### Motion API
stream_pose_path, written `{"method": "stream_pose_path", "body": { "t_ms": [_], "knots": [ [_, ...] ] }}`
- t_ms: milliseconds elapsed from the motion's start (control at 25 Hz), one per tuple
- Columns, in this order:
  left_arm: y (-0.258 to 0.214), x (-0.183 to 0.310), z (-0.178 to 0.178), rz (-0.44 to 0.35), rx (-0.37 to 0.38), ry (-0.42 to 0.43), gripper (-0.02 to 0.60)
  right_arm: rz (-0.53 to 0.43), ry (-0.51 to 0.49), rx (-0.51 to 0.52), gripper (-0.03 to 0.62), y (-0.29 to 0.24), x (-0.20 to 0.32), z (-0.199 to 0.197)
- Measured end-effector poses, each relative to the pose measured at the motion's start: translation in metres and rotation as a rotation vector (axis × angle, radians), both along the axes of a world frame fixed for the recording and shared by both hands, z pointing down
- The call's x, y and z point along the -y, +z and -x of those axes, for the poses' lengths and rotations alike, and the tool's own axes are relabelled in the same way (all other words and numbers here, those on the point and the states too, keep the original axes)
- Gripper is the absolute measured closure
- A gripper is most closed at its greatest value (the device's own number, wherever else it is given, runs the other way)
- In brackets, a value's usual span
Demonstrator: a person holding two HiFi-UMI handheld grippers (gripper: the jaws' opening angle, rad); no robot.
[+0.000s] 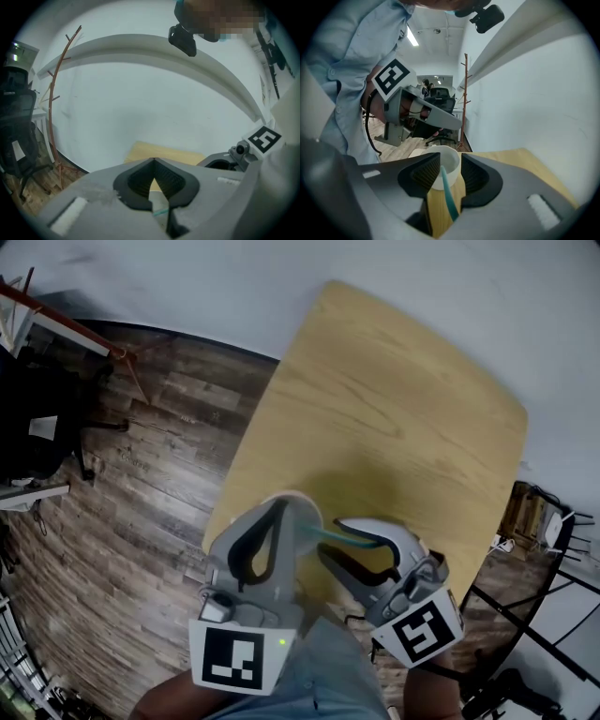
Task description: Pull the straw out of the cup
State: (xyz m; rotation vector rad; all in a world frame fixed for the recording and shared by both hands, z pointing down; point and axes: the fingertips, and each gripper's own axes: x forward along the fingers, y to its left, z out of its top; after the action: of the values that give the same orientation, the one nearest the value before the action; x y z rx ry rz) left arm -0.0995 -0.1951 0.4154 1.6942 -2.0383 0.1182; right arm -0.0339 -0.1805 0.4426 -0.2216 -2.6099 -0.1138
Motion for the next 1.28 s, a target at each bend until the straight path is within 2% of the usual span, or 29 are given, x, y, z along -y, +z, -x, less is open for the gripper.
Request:
{"method": "stream_pose_path", "body": {
  "t_ms": [320,600,760,800,1280],
  "knots": [
    [0.013,0.008,-0.005,0.015,-0.025,0.015,0.561,0.018,-0.010,-0.046,0.499,0.021,-0.003,-0.007],
    [0.013,0.007,-0.006,0.019,-0.024,0.018,0.561,0.015,-0.025,-0.082,0.500,0.036,-0.010,-0.010],
    [0.014,0.004,-0.005,0.017,-0.022,0.016,0.561,0.006,-0.024,-0.103,0.529,0.042,-0.013,-0.011],
    [0.014,0.004,-0.004,0.018,-0.023,0.014,0.561,0.006,-0.022,-0.104,0.545,0.042,-0.012,-0.011],
    [0.010,-0.001,-0.002,0.017,-0.012,0.010,0.561,0.018,-0.019,-0.073,0.556,0.034,-0.017,-0.009]
  ]
}}
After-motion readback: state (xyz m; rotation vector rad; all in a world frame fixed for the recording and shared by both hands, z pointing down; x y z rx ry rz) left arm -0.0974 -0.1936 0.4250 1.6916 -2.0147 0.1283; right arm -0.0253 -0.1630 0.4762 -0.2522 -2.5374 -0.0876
